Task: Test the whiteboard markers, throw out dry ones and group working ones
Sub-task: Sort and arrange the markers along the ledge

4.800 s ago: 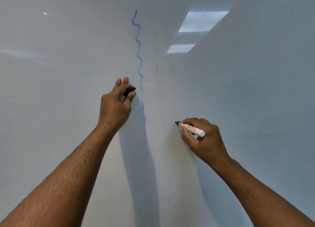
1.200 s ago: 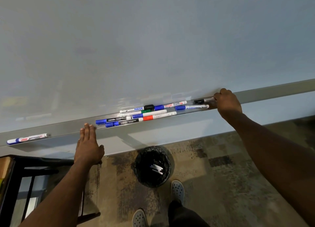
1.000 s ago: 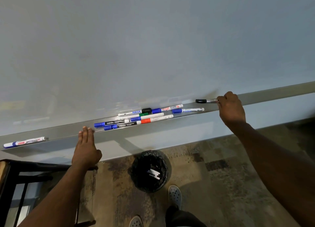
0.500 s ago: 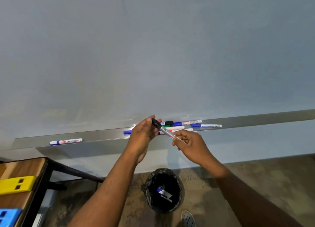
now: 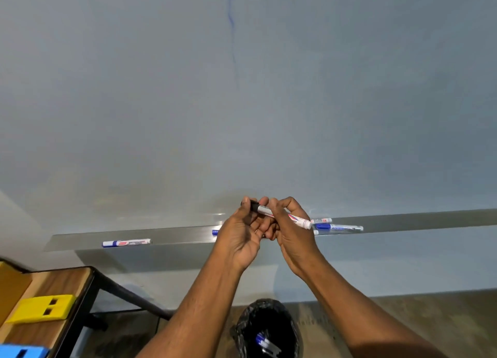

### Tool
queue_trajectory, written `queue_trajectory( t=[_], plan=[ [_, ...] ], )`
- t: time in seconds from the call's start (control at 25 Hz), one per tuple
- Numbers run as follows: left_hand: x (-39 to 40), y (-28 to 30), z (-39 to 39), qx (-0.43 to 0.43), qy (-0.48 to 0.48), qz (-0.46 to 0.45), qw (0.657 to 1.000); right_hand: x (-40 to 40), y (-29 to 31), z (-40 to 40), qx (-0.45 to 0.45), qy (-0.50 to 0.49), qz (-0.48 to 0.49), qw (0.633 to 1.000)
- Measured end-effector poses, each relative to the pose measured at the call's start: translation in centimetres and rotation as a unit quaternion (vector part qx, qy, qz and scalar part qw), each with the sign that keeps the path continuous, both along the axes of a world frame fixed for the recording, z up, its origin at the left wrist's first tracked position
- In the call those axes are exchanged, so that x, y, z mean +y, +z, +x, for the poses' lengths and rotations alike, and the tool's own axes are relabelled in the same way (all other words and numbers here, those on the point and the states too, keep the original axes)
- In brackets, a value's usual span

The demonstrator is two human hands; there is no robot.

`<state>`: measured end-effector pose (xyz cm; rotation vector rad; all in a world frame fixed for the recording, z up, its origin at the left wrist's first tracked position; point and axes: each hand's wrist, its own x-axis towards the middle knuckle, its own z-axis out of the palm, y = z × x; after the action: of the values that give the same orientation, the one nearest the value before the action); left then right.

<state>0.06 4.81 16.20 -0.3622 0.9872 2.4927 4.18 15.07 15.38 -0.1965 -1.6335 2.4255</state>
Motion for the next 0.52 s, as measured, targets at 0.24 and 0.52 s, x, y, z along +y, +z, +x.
queue_trajectory(
  t=[0.24, 0.52],
  plan=[
    [-4.2, 6.4, -5.1, 0.031, 0.149, 0.002, 0.988, 0.0, 5.7, -1.2, 0.073, -0.092, -0.021, 0.993],
    [-8.4, 19.8, -9.7, 0.453, 0.297, -0.492, 0.682, 6.7, 13.4, -5.2, 0.156, -0.113, 0.172, 0.966]
  ],
)
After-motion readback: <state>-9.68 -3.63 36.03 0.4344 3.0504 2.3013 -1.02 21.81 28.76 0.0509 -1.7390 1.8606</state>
